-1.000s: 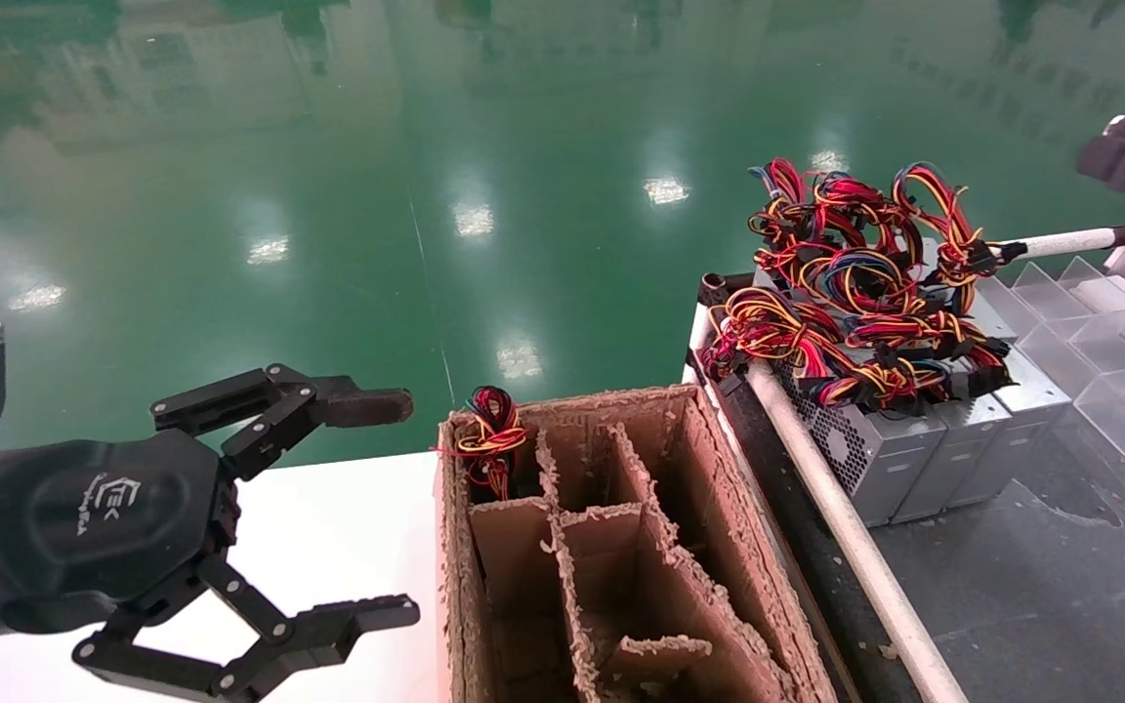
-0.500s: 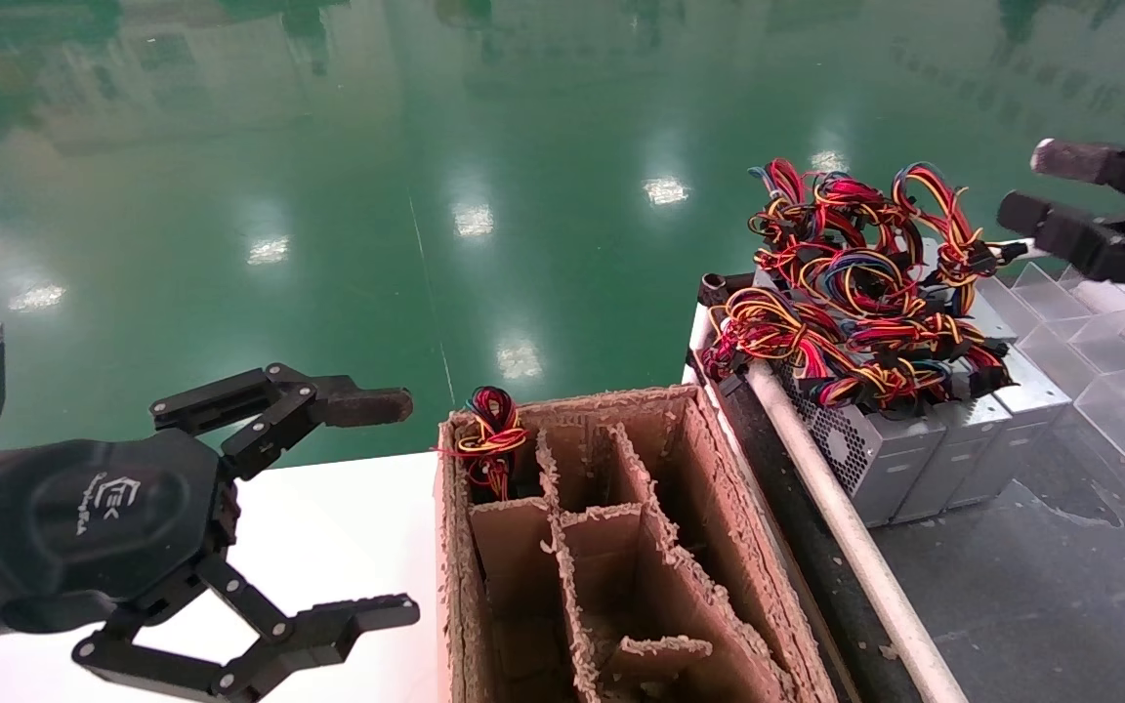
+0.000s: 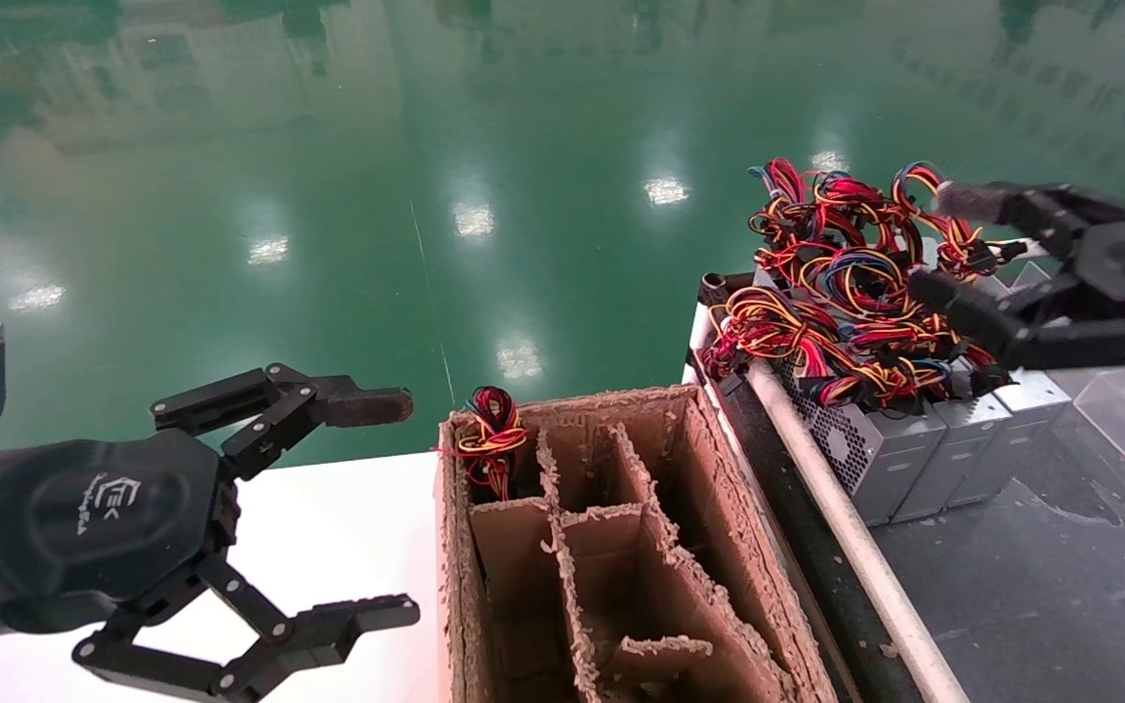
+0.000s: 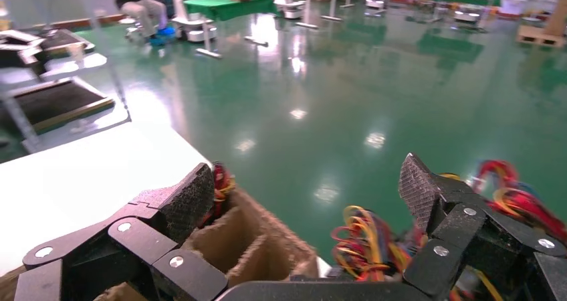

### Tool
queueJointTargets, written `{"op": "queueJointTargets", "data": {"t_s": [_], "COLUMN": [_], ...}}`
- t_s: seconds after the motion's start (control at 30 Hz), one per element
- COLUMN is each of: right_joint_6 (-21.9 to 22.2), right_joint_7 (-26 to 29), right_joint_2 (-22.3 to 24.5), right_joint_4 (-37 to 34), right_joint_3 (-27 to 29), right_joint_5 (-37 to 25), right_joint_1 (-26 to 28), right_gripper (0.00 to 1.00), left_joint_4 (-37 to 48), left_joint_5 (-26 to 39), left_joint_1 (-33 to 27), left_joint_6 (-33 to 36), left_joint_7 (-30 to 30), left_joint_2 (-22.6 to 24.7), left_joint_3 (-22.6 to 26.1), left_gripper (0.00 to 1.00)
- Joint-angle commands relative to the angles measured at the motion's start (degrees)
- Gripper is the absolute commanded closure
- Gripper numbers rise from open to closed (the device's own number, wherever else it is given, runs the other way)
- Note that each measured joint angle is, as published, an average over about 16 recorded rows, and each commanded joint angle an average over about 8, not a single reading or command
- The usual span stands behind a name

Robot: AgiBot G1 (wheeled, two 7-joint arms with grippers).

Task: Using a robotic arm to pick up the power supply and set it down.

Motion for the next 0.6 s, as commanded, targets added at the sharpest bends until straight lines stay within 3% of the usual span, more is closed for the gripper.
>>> {"op": "queueJointTargets", "data": {"t_s": [0.03, 0.6], "right_joint_6": [0.18, 1.73], "right_joint_7": [0.22, 2.11], "right_joint_2": [0.08, 0.73], "right_joint_4": [2.52, 24.00], "right_joint_3": [0.27, 2.58], "right_joint_5": [0.85, 8.10], "right_joint_1": [-1.58, -15.10], "right_gripper": [0.00, 0.00], "left_joint_4": [0.00, 0.00], "left_joint_5": [0.00, -0.01], "left_joint_1": [0.00, 0.00], "left_joint_6": [0.00, 0.00], "left_joint_7": [0.00, 0.00], "left_joint_2": [0.00, 0.00], "left_joint_3": [0.00, 0.01], "left_gripper": [0.00, 0.00]}}
